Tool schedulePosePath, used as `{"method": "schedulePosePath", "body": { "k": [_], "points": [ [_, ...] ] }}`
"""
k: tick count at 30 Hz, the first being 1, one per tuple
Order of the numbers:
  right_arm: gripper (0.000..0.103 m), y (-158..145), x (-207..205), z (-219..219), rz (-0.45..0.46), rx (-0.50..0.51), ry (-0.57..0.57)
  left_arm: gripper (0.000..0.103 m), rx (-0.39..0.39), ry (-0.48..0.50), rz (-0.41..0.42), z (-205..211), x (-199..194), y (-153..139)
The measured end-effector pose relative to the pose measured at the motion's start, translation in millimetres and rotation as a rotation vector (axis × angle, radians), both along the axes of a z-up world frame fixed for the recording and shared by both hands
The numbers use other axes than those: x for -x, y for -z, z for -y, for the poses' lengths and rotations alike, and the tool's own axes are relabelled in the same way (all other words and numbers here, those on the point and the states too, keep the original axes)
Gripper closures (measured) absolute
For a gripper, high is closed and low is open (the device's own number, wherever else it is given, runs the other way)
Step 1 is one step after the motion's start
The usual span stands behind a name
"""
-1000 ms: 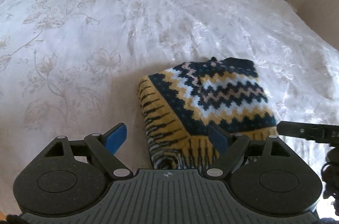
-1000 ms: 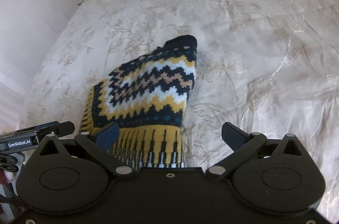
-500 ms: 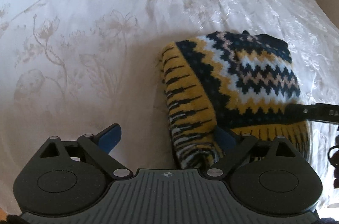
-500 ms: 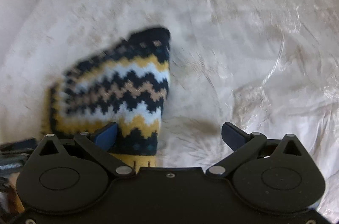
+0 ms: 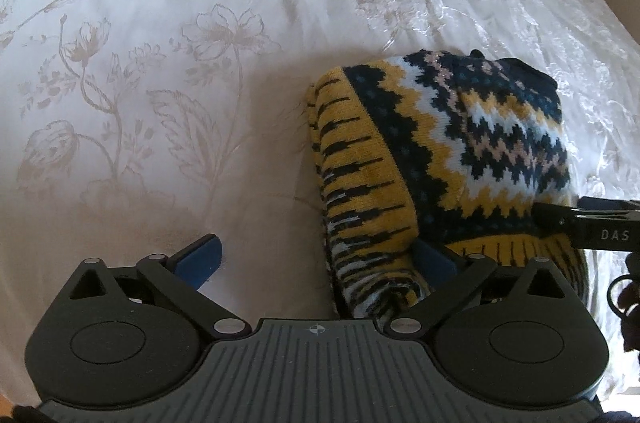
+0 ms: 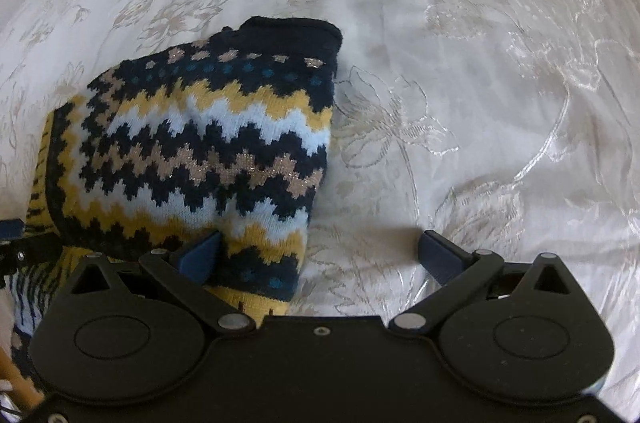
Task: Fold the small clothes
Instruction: 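Open both grippers and withdraw them from the folded sweater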
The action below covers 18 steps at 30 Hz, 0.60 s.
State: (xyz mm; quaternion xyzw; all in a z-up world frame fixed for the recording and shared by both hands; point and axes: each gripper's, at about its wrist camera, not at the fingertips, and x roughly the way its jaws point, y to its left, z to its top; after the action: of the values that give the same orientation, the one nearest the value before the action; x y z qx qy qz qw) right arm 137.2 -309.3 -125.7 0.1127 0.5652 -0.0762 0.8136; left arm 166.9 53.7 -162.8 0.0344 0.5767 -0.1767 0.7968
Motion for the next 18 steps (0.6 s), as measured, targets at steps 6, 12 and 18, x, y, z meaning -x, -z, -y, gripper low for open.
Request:
{"method": "schedulePosePath", "body": {
  "k": [6, 12, 18],
  "points": [
    [0.0, -13, 10, 6, 0.052, -0.039, 0.009, 0.001, -0.006, 0.018, 0.062, -1, 10, -15],
    [0.0, -40, 37, 10, 0.15, -0.068, 0.038, 0.001, 0.019, -0.018, 0.079, -12, 23, -34],
    [0.0, -62, 63, 7, 0.204, -0.103, 0.051, 0.001, 0.029, -0.038, 0.083, -18, 40, -49]
  ]
}}
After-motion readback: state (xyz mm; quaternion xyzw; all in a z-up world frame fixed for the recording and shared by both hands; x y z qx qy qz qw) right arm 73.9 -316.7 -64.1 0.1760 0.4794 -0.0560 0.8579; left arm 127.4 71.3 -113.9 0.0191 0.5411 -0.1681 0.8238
